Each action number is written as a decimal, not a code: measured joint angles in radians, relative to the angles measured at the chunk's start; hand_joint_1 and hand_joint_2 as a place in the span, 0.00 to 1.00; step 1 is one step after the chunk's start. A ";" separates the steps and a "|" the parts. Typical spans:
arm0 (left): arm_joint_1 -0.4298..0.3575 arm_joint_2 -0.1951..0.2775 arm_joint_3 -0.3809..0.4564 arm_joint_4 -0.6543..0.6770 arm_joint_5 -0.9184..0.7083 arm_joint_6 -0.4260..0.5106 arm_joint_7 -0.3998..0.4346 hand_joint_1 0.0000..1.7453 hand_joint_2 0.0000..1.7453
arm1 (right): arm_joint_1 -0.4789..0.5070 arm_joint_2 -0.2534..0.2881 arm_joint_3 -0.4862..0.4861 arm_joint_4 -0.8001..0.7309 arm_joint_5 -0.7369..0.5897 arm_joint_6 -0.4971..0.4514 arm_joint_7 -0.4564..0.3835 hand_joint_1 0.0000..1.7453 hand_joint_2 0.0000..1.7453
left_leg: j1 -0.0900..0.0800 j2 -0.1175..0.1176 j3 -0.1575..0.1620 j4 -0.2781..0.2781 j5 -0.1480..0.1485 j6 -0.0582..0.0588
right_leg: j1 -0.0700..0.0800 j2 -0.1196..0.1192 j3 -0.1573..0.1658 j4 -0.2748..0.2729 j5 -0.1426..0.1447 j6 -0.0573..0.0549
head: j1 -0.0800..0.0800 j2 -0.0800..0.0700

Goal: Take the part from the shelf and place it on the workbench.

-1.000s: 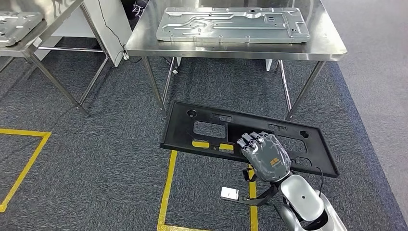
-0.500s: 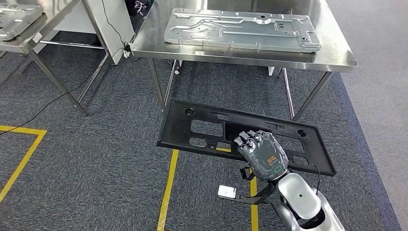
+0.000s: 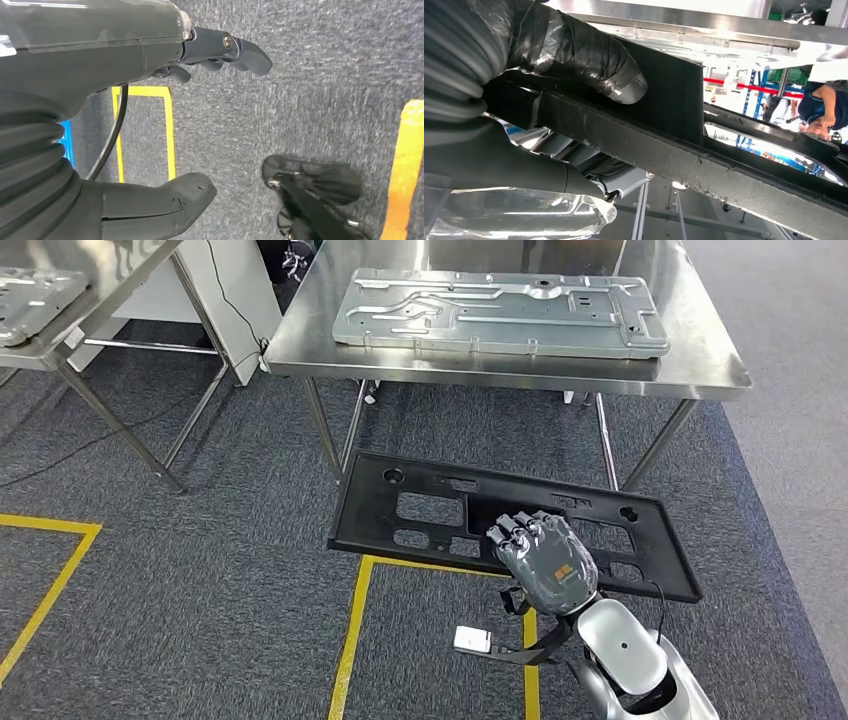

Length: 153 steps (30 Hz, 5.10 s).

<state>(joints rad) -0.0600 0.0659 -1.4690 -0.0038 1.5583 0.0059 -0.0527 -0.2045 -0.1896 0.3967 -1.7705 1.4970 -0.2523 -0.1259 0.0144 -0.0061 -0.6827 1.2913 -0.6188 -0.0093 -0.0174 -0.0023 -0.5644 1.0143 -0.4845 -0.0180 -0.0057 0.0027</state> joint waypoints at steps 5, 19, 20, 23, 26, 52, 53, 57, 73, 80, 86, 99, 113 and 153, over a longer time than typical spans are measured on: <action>0.003 0.000 0.000 0.000 0.000 0.001 0.005 0.00 1.00 | 0.002 0.000 0.003 0.000 0.002 -0.002 0.007 1.00 1.00 | -0.001 0.001 0.052 -0.224 0.180 0.004 | -0.001 0.002 0.045 0.000 -0.037 0.018 | 0.000 0.000; 0.006 -0.002 0.000 0.000 0.000 -0.002 0.012 0.00 1.00 | 0.023 -0.005 0.010 0.004 0.006 -0.015 0.012 1.00 1.00 | -0.023 -0.006 0.140 -0.280 0.126 0.067 | 0.010 0.003 -0.104 0.163 -0.016 0.035 | 0.001 0.000; 0.005 -0.005 0.000 0.000 0.000 -0.002 0.012 0.00 1.00 | 0.024 -0.006 0.010 0.004 0.006 -0.015 0.012 1.00 1.00 | -0.026 -0.007 0.148 -0.279 0.118 0.064 | 0.015 0.002 -0.080 0.102 0.018 0.024 | 0.001 0.000; 0.003 -0.010 0.000 0.000 0.000 0.000 0.013 0.00 1.00 | 0.023 -0.007 0.010 0.005 0.011 -0.018 0.013 1.00 1.00 | -0.024 -0.007 0.154 -0.280 0.105 0.050 | 0.028 0.002 -0.050 0.025 0.028 0.004 | 0.001 0.000; 0.002 -0.011 0.000 0.000 0.000 0.005 0.014 0.00 1.00 | 0.023 -0.008 0.012 0.005 0.024 -0.018 0.015 1.00 1.00 | -0.023 -0.003 0.162 -0.276 0.091 0.034 | 0.019 0.002 -0.027 -0.001 0.022 -0.002 | 0.001 0.000; 0.006 -0.017 -0.006 0.000 -0.001 0.018 0.012 0.00 1.00 | -0.041 -0.056 0.068 0.010 0.036 0.021 0.066 1.00 1.00 | -0.009 -0.007 0.211 -0.287 0.076 0.042 | 0.012 0.002 -0.096 0.063 0.043 0.030 | 0.002 0.000; 0.005 -0.017 -0.006 0.000 -0.001 0.017 0.012 0.00 1.00 | -0.042 -0.060 0.066 0.008 0.035 0.021 0.065 1.00 1.00 | -0.010 -0.007 0.217 -0.289 0.066 0.036 | 0.015 0.002 -0.093 0.045 0.055 0.025 | 0.003 0.000; 0.002 -0.013 -0.007 0.000 0.000 0.012 0.010 0.00 1.00 | -0.047 -0.075 0.056 -0.007 0.031 0.022 0.062 1.00 1.00 | -0.012 -0.003 0.227 -0.247 0.061 0.017 | 0.010 0.006 -0.060 0.027 0.041 0.002 | 0.005 0.000; 0.014 0.010 -0.015 0.000 0.000 -0.008 0.009 0.00 1.00 | -0.020 -0.179 -0.001 -0.032 0.001 0.000 0.047 1.00 1.00 | -0.014 -0.003 0.090 -0.275 0.178 0.054 | 0.010 0.012 0.067 0.068 -0.073 0.035 | 0.004 0.000; 0.015 0.012 -0.015 0.000 0.000 -0.010 0.004 0.00 1.00 | -0.018 -0.195 -0.034 -0.032 -0.003 0.002 0.028 1.00 1.00 | -0.013 -0.003 0.160 -0.285 0.129 0.059 | 0.004 0.007 -0.112 0.215 -0.089 0.051 | 0.005 0.000; 0.010 0.012 -0.014 0.000 0.000 -0.008 -0.001 0.00 1.00 | -0.028 -0.201 -0.055 -0.030 -0.016 0.018 0.018 1.00 1.00 | -0.020 -0.006 0.202 -0.278 0.088 0.029 | 0.009 0.005 -0.060 0.032 0.035 0.015 | 0.008 0.000; 0.012 0.025 -0.012 0.000 0.000 -0.005 0.003 0.00 1.00 | -0.051 -0.209 -0.078 -0.030 -0.038 0.031 0.008 1.00 1.00 | -0.023 0.000 0.075 -0.248 0.152 0.032 | 0.010 0.005 0.038 0.019 -0.037 0.002 | 0.007 0.000; 0.018 0.028 -0.010 0.000 0.000 -0.009 0.001 0.00 1.00 | -0.059 -0.219 -0.091 -0.019 -0.041 0.036 -0.001 1.00 1.00 | -0.014 -0.004 0.198 -0.295 0.098 0.050 | 0.004 0.002 -0.088 0.074 0.030 0.039 | 0.008 0.000; 0.008 0.028 0.057 0.002 0.000 0.012 -0.042 0.00 1.00 | 0.013 -0.199 -0.111 0.008 -0.021 0.032 -0.002 1.00 1.00 | -0.013 -0.012 0.204 -0.293 0.079 0.036 | 0.001 0.009 -0.094 0.043 0.048 0.011 | 0.008 0.000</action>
<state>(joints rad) -0.0522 0.0942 -1.4119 -0.0019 1.5583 0.0175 -0.0949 -0.1911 -0.3883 0.2859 -1.7628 1.4764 -0.2199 -0.1274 0.0016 -0.0186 -0.4790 0.9983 -0.5402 0.0271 -0.0164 0.0070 -0.6588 1.0571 -0.4364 -0.0067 0.0021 0.0027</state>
